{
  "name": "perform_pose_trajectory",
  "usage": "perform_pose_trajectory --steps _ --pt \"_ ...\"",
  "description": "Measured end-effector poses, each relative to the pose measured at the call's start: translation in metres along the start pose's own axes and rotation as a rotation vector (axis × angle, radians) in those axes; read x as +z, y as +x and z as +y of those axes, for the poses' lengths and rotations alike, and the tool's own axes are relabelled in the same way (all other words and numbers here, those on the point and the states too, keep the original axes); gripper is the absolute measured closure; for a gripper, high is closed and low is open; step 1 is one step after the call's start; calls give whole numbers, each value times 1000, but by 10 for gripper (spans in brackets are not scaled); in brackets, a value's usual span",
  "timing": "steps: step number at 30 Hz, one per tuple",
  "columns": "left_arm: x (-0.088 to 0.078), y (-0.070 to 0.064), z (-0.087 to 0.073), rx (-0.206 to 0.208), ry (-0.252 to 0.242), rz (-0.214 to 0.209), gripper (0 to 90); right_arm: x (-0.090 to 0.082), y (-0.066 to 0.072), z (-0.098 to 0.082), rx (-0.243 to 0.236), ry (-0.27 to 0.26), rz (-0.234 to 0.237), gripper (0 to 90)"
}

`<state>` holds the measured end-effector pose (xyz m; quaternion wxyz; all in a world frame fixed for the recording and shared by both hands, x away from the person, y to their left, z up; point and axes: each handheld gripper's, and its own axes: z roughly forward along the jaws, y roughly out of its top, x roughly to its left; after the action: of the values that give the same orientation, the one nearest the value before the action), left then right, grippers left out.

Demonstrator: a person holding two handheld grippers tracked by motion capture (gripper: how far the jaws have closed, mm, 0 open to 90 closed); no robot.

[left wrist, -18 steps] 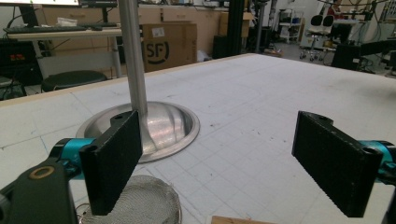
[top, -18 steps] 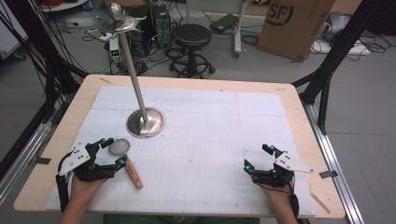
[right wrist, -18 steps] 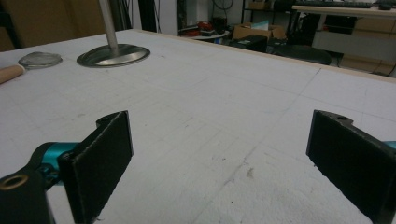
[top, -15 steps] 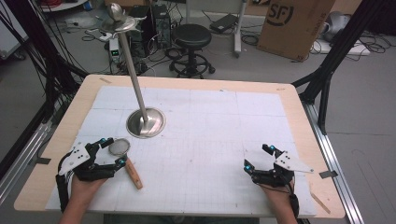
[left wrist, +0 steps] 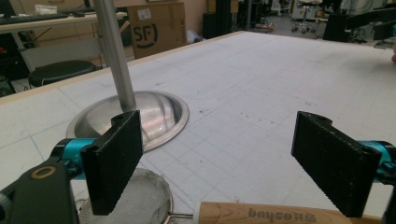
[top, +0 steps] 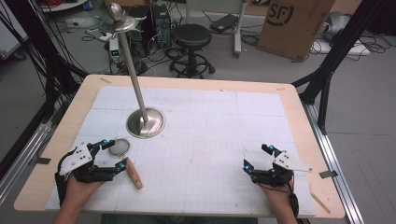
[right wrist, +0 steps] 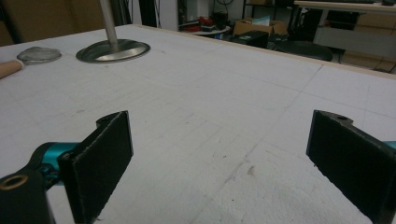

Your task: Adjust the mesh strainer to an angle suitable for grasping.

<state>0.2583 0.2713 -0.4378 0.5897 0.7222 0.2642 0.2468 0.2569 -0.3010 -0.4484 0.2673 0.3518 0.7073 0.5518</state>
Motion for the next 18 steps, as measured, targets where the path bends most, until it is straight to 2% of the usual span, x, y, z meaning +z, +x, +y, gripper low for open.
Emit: perform_pose_trajectory --steps 2,3,5,7,9,10,11,12,13,14,15,18 --pt "-1 0 4 4 -6 -19 173 0 0 0 2 -1 0 57" --pt "-1 0 7 14 2 -30 191 0 -1 0 8 -1 2 57" --pt "-1 -1 10 42 29 -26 195 0 -1 0 6 -3 0 57" --pt "-1 0 12 49 49 -37 211 0 0 0 6 -1 0 57" --pt "-3 0 14 55 64 -66 225 0 0 0 6 -2 0 57" --pt "-3 0 14 55 64 -66 236 0 -1 0 6 -3 0 57" --pt "-5 0 15 62 87 -95 253 0 -1 0 7 -5 0 57" --pt "-5 0 15 62 87 -95 268 0 -1 0 7 -5 0 57" --pt "-6 0 14 61 105 -113 268 0 -1 0 9 -6 0 57" --pt "-7 1 12 61 136 -139 304 0 -1 0 9 -6 -1 57" --pt "-7 1 12 61 136 -139 335 0 -1 0 9 -6 0 57" --pt "-8 1 9 68 189 -166 413 0 -1 0 9 -4 -1 57"
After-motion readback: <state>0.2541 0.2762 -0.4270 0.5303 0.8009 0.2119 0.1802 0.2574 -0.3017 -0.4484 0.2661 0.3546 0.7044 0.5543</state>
